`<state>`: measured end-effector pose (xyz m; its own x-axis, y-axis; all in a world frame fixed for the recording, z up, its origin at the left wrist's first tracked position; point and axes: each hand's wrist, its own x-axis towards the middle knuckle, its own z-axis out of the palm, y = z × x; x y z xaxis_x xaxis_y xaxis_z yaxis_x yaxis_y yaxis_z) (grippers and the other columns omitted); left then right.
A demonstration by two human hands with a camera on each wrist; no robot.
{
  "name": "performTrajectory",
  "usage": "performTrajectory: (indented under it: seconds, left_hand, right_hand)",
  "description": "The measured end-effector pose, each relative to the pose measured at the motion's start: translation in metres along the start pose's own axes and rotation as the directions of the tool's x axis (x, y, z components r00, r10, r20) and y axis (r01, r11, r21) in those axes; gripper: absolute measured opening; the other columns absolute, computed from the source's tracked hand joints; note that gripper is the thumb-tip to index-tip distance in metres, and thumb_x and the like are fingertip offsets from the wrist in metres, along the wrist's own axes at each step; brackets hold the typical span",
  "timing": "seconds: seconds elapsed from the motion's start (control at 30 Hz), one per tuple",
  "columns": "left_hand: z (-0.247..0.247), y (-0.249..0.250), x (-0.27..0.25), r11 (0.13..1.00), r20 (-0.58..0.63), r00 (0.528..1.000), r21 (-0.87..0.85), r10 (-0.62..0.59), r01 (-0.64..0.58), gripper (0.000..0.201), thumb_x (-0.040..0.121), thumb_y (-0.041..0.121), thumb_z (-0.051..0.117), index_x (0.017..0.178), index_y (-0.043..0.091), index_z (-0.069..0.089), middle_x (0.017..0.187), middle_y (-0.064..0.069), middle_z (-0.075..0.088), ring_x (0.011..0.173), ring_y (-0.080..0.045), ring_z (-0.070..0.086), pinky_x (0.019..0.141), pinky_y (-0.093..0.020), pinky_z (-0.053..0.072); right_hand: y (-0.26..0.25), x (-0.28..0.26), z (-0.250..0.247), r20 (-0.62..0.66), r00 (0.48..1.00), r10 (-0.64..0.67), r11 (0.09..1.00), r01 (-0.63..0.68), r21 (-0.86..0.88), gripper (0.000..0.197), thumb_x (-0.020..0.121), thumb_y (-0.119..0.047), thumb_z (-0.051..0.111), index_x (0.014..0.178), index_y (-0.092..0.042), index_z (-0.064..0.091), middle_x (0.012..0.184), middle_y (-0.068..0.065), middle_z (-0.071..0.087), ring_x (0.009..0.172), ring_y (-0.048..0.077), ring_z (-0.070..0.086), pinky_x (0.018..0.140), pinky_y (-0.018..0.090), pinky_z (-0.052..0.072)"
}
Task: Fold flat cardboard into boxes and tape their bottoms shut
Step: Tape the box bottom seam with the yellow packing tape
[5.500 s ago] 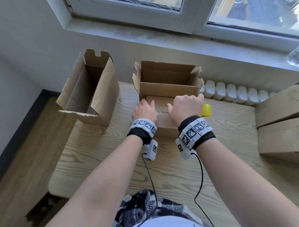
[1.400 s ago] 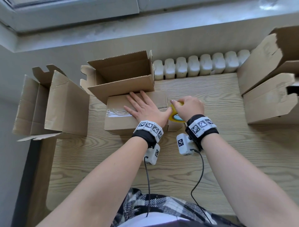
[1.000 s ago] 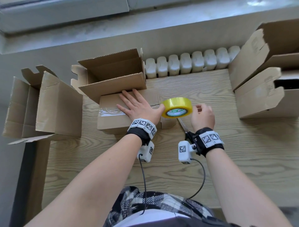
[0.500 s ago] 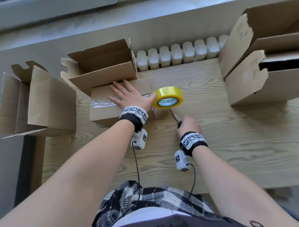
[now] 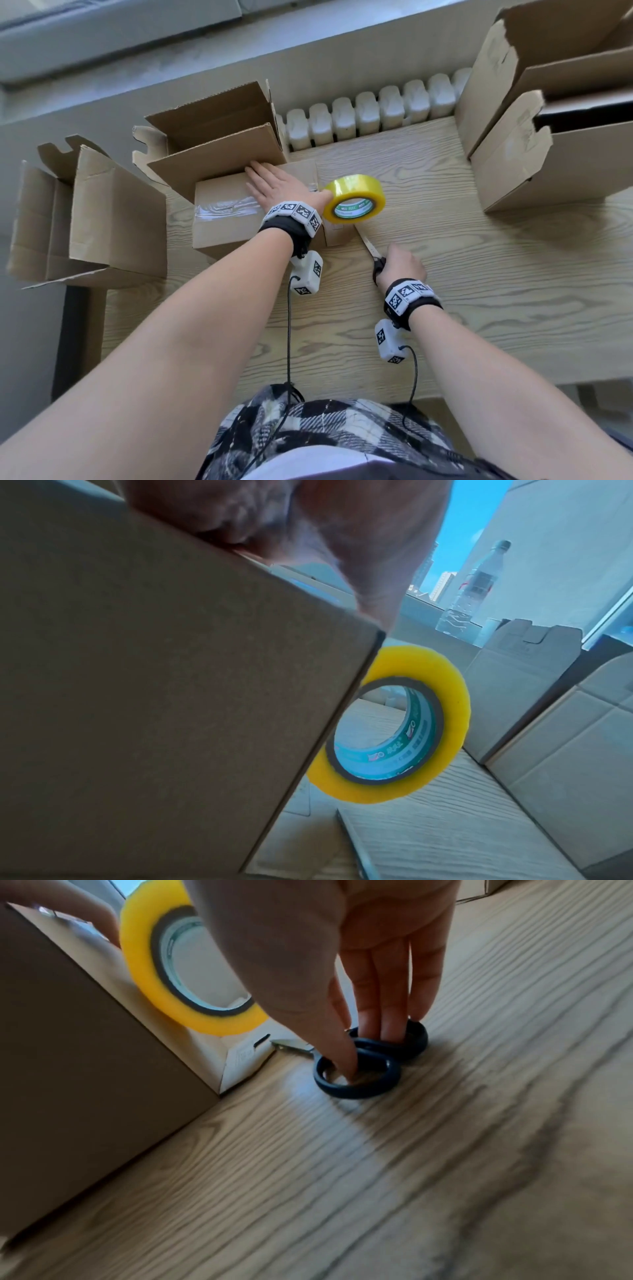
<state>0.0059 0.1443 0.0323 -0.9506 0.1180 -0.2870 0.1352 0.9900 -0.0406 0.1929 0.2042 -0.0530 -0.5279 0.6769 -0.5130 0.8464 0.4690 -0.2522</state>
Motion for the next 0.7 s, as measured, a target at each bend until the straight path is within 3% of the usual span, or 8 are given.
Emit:
performTrajectory:
  seconds: [0.13,0.23,0.3,0.4,0.43,0.5,0.6,0.7]
  left_hand:
    - [0.004,-0.003,0.002,1.0,-0.001,1.0,-0.012,-0.003,0.003,0.138,0.065,0.083,0.056,0.153,-0.003,-0.006,0.163,-0.018,-0.009,0.15,-0.032,-0.013,0.122,-0.048,-0.004]
    - [0.003,-0.012,0.007,1.0,0.02,1.0,-0.023,0.019,-0.019,0.138,0.066,0.083,0.057,0.153,-0.003,-0.008,0.163,-0.019,-0.01,0.15,-0.032,-0.013,0.122,-0.048,-0.005]
    - [0.003,-0.012,0.007,0.999,0.011,1.0,-0.038,0.02,-0.02,0.139,0.065,0.083,0.058,0.153,-0.003,-0.007,0.163,-0.019,-0.008,0.15,-0.032,-0.012,0.122,-0.047,-0.005]
    - [0.004,-0.009,0.006,0.998,-0.003,1.0,-0.057,0.018,-0.018,0.141,0.064,0.084,0.059,0.153,-0.004,-0.006,0.163,-0.019,-0.007,0.151,-0.032,-0.011,0.122,-0.046,-0.004]
    - [0.004,-0.009,0.006,0.998,-0.003,1.0,-0.061,0.018,-0.018,0.14,0.064,0.084,0.059,0.153,-0.004,-0.006,0.163,-0.019,-0.007,0.151,-0.032,-0.011,0.122,-0.046,-0.004]
    - [0.004,-0.012,0.007,0.997,0.005,1.0,-0.071,0.023,-0.023,0.137,0.067,0.081,0.059,0.153,-0.003,-0.007,0.163,-0.019,-0.008,0.151,-0.031,-0.012,0.122,-0.046,-0.005]
    - [0.004,-0.015,0.008,0.995,0.001,0.999,-0.094,0.034,-0.034,0.132,0.071,0.077,0.06,0.153,-0.004,-0.007,0.163,-0.019,-0.009,0.151,-0.032,-0.012,0.121,-0.046,-0.006]
    - [0.003,-0.016,0.009,0.993,0.016,0.999,-0.111,0.043,-0.041,0.133,0.072,0.078,0.06,0.152,-0.004,-0.007,0.162,-0.02,-0.009,0.15,-0.032,-0.012,0.12,-0.047,-0.007]
  right_hand:
    - [0.005,-0.003,-0.004,0.03,0.998,0.053,0.995,-0.055,0.079,0.018,0.094,-0.03,0.053,0.088,-0.013,0.056,0.103,0.015,0.066,0.1,0.036,0.063,0.072,0.033,0.042]
    - [0.011,-0.002,-0.011,0.127,0.979,0.16,0.921,-0.194,0.337,0.017,0.085,-0.031,0.062,0.089,-0.015,0.066,0.097,0.01,0.069,0.094,0.033,0.064,0.072,0.03,0.045]
    - [0.012,0.002,-0.013,0.23,0.953,0.195,0.789,-0.292,0.541,0.019,0.081,-0.022,0.066,0.097,-0.013,0.072,0.096,0.008,0.07,0.09,0.028,0.065,0.074,0.03,0.051]
    - [0.011,0.004,-0.012,0.445,0.889,0.108,0.55,-0.426,0.718,0.018,0.082,-0.009,0.066,0.097,0.0,0.071,0.084,0.01,0.066,0.067,0.02,0.058,0.062,0.028,0.047]
    - [0.01,0.0,-0.013,0.503,0.862,0.065,0.453,-0.475,0.755,0.009,0.087,-0.01,0.066,0.09,-0.003,0.068,0.082,0.007,0.063,0.063,0.015,0.057,0.061,0.027,0.046]
    - [0.008,-0.01,-0.016,0.585,0.811,0.021,0.248,-0.571,0.783,0.016,0.092,-0.019,0.067,0.079,-0.011,0.061,0.078,0.003,0.06,0.059,0.011,0.056,0.061,0.025,0.046]
    - [0.006,-0.022,-0.024,0.596,0.802,-0.039,-0.033,-0.597,0.801,0.025,0.092,-0.024,0.068,0.074,-0.008,0.059,0.068,0.001,0.057,0.047,0.01,0.055,0.054,0.022,0.044]
    - [-0.007,-0.031,-0.031,0.541,0.84,-0.052,-0.111,-0.543,0.833,0.027,0.084,-0.023,0.076,0.074,-0.01,0.055,0.069,0.002,0.054,0.044,0.01,0.051,0.043,0.023,0.044]
